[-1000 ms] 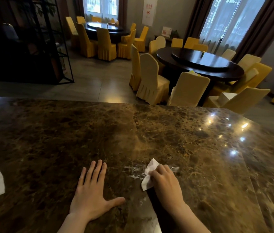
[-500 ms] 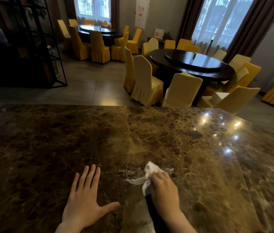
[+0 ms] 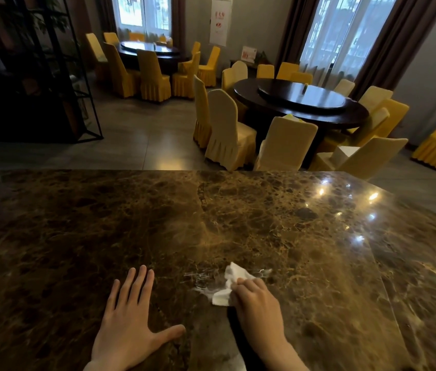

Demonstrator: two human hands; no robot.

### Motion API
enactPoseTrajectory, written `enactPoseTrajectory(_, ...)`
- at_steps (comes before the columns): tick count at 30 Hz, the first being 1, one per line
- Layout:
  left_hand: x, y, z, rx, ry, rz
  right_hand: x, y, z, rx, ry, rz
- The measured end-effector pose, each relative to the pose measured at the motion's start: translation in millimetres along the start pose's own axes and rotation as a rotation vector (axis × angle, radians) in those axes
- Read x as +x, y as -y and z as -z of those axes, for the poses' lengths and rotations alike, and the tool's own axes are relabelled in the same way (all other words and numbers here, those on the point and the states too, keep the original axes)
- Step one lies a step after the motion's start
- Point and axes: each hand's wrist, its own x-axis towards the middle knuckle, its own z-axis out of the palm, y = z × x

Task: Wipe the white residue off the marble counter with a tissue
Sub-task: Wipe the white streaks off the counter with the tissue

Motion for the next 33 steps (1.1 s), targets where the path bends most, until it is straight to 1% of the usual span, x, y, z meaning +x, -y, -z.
enactPoseTrajectory(2,0,0,0,0.004,0.009,0.001,10,-9,1,0.01,-0.004,-0.109)
enactPoseTrajectory(4,0,0,1,0.018,0.023,0.004,20,-15,3,0.115,-0.047,-0.183)
enactPoseTrajectory(6,1,-1,2,0.034,0.035,0.004,32,-26,10,0.245,-0.167,-0.299)
enactPoseTrajectory(7,1,-1,2,0.031,0.038,0.004,38,-35,14,0.271,-0.24,-0.363)
enactPoseTrajectory(9,1,-1,3,0.02,0.042,0.003,44,-54,22,0.211,-0.299,-0.451)
enactPoseTrajectory(11,1,-1,4,0.03,0.049,0.006,43,-65,23,0.106,-0.244,-0.479)
enactPoseTrajectory(14,1,-2,5,0.041,0.054,0.011,33,-61,14,0.035,-0.143,-0.407)
enactPoseTrajectory(18,-1,-1,6,0.041,0.06,0.008,15,-33,2,0.044,-0.044,-0.16)
enactPoseTrajectory(20,0,-1,6,0.033,0.057,0.007,7,-32,5,0.023,-0.005,-0.053)
enactPoseTrajectory(21,0,-2,7,0.029,0.055,0.007,7,-38,9,-0.006,0.0,-0.039)
enactPoseTrajectory(22,0,-3,7,0.028,0.055,0.006,10,-44,14,-0.02,-0.002,-0.067)
enactPoseTrajectory(25,-1,-3,8,0.042,0.063,-0.002,26,-58,20,-0.001,-0.072,-0.277)
enactPoseTrajectory(27,-1,-3,7,0.03,0.055,0.002,27,-42,15,0.008,-0.086,-0.332)
enactPoseTrajectory(28,-1,-2,7,0.021,0.052,0.003,23,-30,10,0.025,-0.072,-0.302)
enactPoseTrajectory(29,-1,-3,7,0.012,0.051,0.001,16,-22,6,0.042,-0.057,-0.234)
enactPoseTrajectory(31,0,-3,7,0.017,0.05,-0.003,5,-28,5,0.042,-0.036,-0.11)
enactPoseTrajectory(32,0,-2,7,0.021,0.051,-0.003,6,-37,9,0.032,-0.043,-0.111)
enactPoseTrajectory(33,0,-3,7,0.018,0.051,-0.003,10,-47,12,0.02,-0.065,-0.16)
